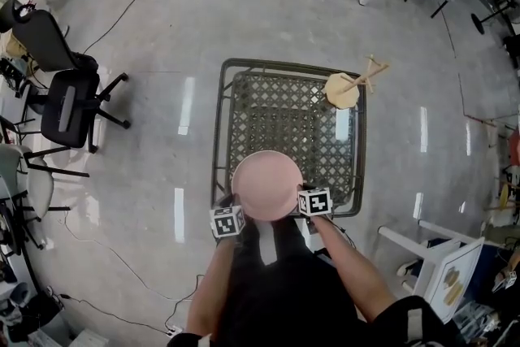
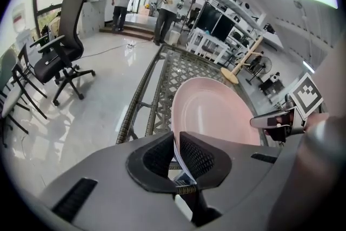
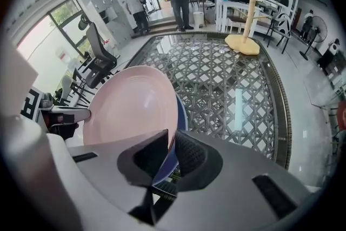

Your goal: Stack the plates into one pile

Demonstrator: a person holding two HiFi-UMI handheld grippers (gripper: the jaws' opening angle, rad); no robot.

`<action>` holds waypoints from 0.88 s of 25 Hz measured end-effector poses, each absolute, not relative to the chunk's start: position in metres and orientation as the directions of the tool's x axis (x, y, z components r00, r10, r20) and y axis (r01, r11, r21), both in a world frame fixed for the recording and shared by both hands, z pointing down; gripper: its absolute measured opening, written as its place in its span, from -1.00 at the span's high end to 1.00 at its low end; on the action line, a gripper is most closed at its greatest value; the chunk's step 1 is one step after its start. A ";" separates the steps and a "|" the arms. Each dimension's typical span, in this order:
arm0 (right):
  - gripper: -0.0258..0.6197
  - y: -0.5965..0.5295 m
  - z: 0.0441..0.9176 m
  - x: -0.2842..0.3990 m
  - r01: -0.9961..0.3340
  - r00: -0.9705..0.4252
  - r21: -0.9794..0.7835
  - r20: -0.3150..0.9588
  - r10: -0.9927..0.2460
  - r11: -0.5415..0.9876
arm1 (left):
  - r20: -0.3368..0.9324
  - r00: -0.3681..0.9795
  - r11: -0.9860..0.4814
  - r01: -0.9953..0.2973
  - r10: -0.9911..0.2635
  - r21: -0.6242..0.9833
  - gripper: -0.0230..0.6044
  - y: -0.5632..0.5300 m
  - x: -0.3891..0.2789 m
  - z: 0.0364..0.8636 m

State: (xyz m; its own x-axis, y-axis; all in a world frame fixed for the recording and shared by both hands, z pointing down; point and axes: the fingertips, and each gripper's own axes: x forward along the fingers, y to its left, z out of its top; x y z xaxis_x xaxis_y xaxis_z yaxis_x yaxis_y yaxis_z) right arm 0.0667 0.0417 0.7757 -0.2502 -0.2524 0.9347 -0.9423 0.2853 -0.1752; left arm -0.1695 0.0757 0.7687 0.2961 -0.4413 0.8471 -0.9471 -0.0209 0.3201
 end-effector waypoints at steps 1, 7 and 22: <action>0.81 0.043 0.778 0.067 -0.942 -0.248 -0.174 0.937 -0.245 0.288 | 0.849 0.294 -0.017 -0.948 -0.438 0.319 0.80 0.077 -0.169 0.771; 0.81 0.048 0.789 0.074 -0.943 -0.231 -0.163 0.948 -0.217 0.291 | 0.861 0.294 -0.024 -0.950 -0.415 0.313 0.80 0.081 -0.162 0.778; 0.79 0.047 0.794 0.074 -0.937 -0.236 -0.164 0.949 -0.209 0.310 | 0.868 0.290 0.001 -0.948 -0.403 0.317 0.80 0.079 -0.160 0.787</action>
